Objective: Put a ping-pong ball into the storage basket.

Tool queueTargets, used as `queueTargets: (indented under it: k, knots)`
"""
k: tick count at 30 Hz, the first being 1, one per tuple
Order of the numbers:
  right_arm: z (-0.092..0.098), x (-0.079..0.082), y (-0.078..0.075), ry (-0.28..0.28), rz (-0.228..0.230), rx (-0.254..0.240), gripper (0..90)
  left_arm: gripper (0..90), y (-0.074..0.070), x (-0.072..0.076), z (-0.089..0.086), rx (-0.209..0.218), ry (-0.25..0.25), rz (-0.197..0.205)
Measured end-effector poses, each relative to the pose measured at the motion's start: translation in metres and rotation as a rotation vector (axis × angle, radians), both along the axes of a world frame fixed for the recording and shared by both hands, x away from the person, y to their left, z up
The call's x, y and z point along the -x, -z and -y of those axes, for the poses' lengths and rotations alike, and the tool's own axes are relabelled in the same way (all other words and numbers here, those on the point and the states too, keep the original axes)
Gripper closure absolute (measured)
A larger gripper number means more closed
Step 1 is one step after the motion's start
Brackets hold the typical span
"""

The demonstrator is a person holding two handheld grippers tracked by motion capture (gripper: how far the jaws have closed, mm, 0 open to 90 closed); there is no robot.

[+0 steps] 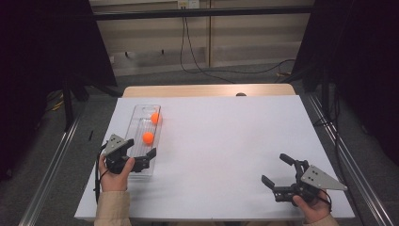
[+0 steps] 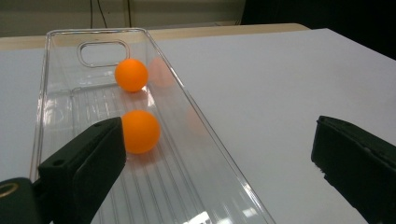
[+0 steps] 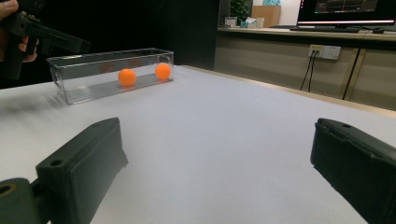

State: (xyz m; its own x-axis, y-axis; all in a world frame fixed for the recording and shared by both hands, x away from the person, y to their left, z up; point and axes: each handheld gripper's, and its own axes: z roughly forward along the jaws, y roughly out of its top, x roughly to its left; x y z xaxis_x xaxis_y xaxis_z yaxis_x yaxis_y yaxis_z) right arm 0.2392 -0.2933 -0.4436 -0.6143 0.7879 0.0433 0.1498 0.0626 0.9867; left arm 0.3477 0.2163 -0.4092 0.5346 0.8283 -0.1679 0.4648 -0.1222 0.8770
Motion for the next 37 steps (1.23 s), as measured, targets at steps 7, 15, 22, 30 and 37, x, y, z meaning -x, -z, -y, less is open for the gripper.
queueTargets:
  k: [7,15,22,30,37]
  knots:
    - [0.000,0.000,0.000,0.000,0.001,0.001,2.5,3.1,0.004,0.005,-0.001,0.021,0.001,0.017]
    - [0.000,0.000,0.000,-0.001,0.002,0.001,2.5,3.1,0.007,0.008,-0.003,0.044,-0.005,0.021]
    - [-0.001,0.000,0.000,-0.001,0.002,0.004,2.5,3.1,0.008,0.011,-0.007,0.070,-0.014,0.033]
    - [-0.001,0.000,0.000,0.000,0.003,0.006,2.5,3.1,0.013,0.016,-0.009,0.086,-0.022,0.034]
    - [-0.001,0.000,0.000,-0.001,0.002,0.009,2.5,3.1,0.015,0.018,-0.009,0.086,-0.019,0.052]
